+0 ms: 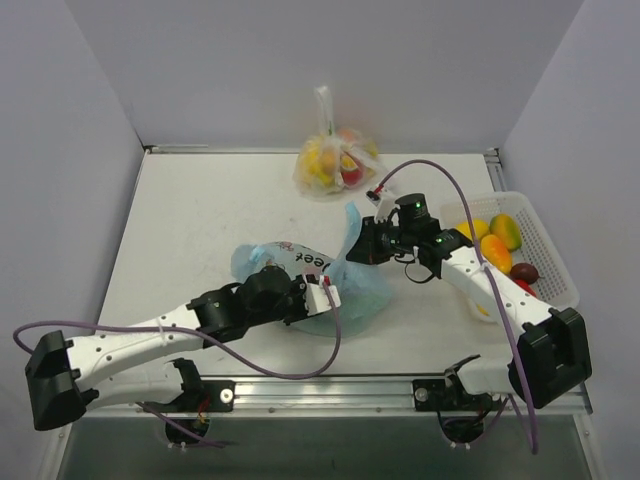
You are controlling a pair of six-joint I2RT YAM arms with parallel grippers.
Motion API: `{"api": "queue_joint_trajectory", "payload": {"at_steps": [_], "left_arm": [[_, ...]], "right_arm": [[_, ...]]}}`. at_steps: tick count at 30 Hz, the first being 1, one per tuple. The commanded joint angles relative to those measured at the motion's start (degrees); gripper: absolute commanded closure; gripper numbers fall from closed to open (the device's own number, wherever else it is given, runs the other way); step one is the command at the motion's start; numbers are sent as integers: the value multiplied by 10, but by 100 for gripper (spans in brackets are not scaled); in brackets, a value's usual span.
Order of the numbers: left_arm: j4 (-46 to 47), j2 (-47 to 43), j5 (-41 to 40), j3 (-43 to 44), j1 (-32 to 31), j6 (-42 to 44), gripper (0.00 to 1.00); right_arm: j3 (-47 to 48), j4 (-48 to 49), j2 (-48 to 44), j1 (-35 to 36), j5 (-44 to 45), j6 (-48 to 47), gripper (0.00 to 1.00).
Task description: Place the fake fruits into the plastic bag and tie a complex knot
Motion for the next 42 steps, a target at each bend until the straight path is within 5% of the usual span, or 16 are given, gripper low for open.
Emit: {"api": "queue_joint_trajectory", "payload": {"at_steps": [1, 9, 14, 18, 19, 24, 32, 38, 42], "left_arm": [[-72, -53, 37, 50, -5, 32, 57], [-52, -45, -41, 85, -4, 136, 45], [-37, -11, -7, 72, -5, 188, 38], [-5, 22, -36, 61, 2, 185, 95], [-6, 33, -25, 58, 3, 192, 100], [-48, 63, 75, 21, 2, 225, 100], [-23, 99, 85, -14, 10, 228, 100], [-112, -46, 189, 120, 15, 102, 33], [-173, -144, 232, 189, 38, 22, 14]], "right_arm": [[23, 19, -15, -4, 10, -23, 100], [14, 13, -21, 7, -7, -48, 100], [11, 11, -22, 8, -8, -51, 100], [5, 4, -33, 8, -11, -55, 100], [5, 4, -35, 8, -11, -53, 100], [13, 6, -33, -1, -15, -25, 100], [27, 22, -19, -3, -38, 31, 100], [22, 19, -16, -9, -30, 18, 100], [22, 5, -14, -16, -37, -8, 100]]}}
